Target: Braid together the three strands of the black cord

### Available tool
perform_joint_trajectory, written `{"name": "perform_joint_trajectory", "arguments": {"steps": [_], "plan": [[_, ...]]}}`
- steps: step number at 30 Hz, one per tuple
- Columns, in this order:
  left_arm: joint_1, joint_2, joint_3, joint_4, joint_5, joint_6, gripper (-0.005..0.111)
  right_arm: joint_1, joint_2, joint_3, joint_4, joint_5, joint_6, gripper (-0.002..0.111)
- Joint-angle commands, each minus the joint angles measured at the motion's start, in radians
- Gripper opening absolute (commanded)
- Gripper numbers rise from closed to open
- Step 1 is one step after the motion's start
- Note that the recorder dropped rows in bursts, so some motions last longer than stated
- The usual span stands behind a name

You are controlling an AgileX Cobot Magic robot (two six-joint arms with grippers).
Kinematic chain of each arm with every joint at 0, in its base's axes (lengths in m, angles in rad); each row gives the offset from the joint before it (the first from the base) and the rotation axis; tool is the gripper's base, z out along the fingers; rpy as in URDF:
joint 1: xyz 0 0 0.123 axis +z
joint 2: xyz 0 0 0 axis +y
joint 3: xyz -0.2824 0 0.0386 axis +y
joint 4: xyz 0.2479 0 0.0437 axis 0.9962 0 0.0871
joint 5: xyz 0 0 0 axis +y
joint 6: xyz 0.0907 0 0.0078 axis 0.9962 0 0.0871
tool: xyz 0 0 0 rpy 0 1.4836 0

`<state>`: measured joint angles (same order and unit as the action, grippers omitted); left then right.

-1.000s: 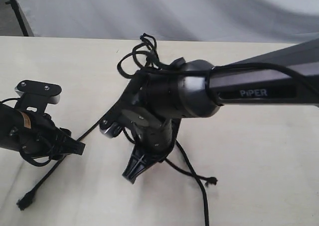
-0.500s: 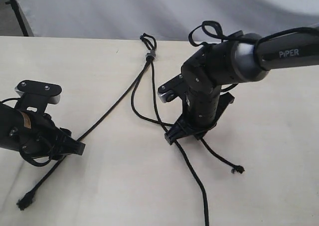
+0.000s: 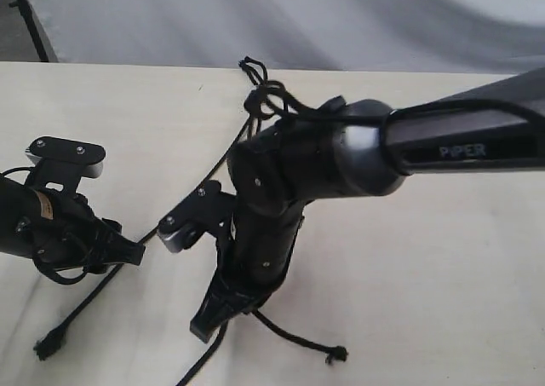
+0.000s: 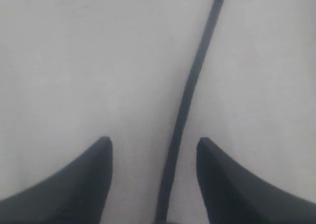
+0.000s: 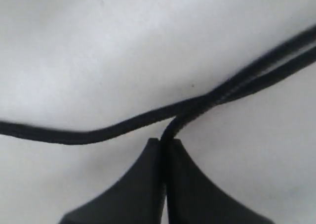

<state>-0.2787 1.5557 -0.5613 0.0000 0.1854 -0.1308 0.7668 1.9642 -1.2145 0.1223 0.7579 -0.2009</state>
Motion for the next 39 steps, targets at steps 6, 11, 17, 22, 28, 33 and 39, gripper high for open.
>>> {"name": "perform_joint_trajectory", "arguments": {"steps": [6, 11, 17, 22, 28, 33, 39], "plan": [[0.002, -0.005, 0.007, 0.000, 0.002, 0.002, 0.050, -0.225, -0.318, -0.040, -0.062, 0.037, 0.037, 0.000], [0.002, -0.005, 0.007, 0.000, 0.002, 0.002, 0.050, -0.396, -0.329, -0.032, -0.062, 0.050, 0.090, 0.000], [0.002, -0.005, 0.007, 0.000, 0.002, 0.002, 0.050, -0.534, -0.328, 0.096, -0.062, -0.071, 0.138, 0.000], [0.002, -0.005, 0.007, 0.000, 0.000, 0.002, 0.050, -0.593, -0.328, 0.227, -0.060, -0.194, 0.178, 0.000], [0.002, -0.005, 0.007, 0.000, 0.000, 0.002, 0.050, -0.599, -0.328, 0.326, -0.060, -0.267, 0.182, 0.000], [0.002, -0.005, 0.007, 0.000, -0.002, 0.002, 0.050, -0.599, -0.328, 0.375, -0.060, -0.302, 0.226, 0.002], [0.002, -0.005, 0.007, 0.000, -0.004, 0.002, 0.050, -0.599, -0.328, 0.386, -0.060, -0.318, 0.231, 0.048]]}}
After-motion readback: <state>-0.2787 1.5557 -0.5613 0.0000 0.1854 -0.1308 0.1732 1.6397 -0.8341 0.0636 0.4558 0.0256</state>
